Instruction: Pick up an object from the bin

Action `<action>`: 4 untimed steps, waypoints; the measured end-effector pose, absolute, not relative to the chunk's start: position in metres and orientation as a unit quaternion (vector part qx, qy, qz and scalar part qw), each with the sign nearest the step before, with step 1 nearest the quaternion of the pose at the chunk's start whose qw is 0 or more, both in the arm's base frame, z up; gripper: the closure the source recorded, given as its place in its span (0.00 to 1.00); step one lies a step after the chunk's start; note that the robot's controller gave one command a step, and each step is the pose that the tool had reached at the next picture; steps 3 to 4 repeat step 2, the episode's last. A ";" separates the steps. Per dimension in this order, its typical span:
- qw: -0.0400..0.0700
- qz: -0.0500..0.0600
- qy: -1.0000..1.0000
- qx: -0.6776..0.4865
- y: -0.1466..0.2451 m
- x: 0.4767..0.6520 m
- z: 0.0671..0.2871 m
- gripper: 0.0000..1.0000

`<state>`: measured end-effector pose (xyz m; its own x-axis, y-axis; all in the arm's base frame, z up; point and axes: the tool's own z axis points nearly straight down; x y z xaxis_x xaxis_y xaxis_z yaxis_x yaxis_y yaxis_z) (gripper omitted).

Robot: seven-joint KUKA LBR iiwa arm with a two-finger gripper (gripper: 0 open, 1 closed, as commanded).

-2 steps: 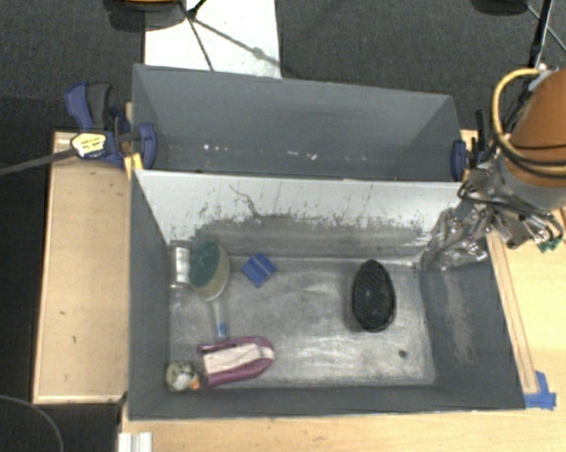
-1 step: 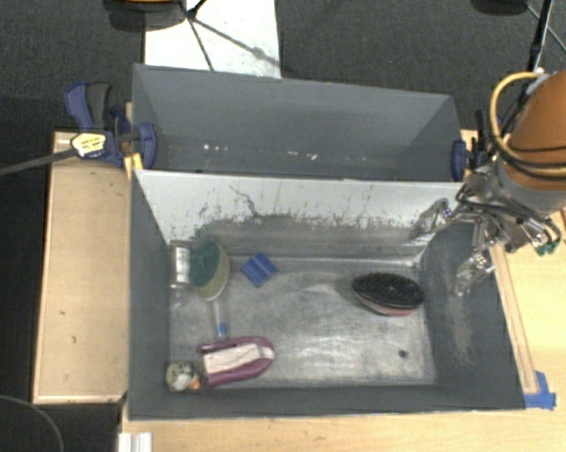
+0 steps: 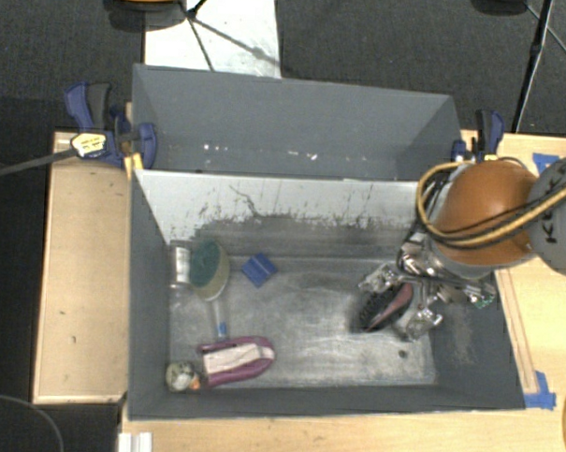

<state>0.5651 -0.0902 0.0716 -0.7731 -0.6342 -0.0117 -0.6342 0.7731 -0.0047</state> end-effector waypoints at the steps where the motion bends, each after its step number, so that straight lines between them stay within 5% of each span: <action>1: 0.010 -0.002 0.942 -0.335 -0.090 0.568 0.076 1.00; 2: 0.004 -0.002 0.938 -0.346 -0.095 0.554 0.225 1.00; 4: 0.004 -0.002 0.938 -0.346 -0.095 0.554 0.225 1.00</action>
Offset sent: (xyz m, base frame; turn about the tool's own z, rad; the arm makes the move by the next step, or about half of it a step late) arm 0.0000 0.0000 0.0000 0.0000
